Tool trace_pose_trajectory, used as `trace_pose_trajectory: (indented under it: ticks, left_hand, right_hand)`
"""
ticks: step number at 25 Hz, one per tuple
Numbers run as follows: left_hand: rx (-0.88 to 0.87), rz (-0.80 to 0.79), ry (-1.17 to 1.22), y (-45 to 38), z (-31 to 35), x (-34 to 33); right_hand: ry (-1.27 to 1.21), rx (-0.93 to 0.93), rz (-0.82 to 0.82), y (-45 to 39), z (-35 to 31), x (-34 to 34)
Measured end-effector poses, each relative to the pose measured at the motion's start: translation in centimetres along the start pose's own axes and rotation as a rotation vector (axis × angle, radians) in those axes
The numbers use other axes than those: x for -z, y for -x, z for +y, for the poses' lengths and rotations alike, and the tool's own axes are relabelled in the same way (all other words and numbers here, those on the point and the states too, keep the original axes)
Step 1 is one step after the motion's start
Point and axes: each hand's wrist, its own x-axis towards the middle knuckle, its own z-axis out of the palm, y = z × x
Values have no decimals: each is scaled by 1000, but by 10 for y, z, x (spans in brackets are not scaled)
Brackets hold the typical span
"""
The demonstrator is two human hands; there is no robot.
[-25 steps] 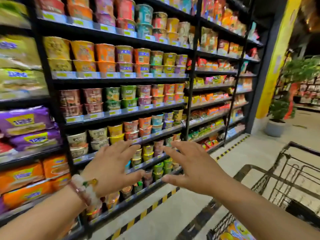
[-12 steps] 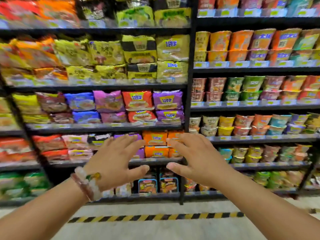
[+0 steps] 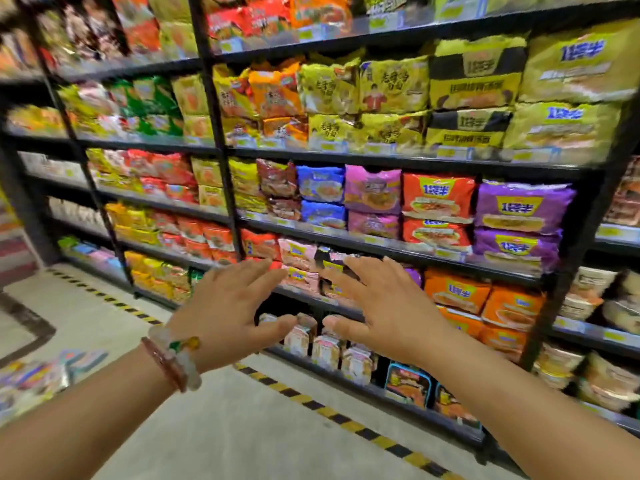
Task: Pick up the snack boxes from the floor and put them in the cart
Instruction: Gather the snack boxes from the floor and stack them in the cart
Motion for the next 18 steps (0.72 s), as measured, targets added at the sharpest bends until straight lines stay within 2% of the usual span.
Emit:
trace_pose_trajectory:
  ticks: [4, 8, 11, 13, 18]
  left_hand:
    - [117, -8, -23, -20, -37, -9]
    - [233, 97, 0, -43, -69, -24]
    - [317, 89, -81, -44, -92, -40]
    - [423, 52, -130, -31, -111, -53]
    - [629, 94, -203, 18, -165, -67]
  right_hand:
    - [-26, 150, -42, -61, 11, -11]
    - [-51, 273, -41, -125, 21, -27]
    - [-69, 401, -54, -171, 18, -43]
    - [-63, 494, -73, -201, 6, -56]
    - [-108, 670, -85, -267, -50, -83]
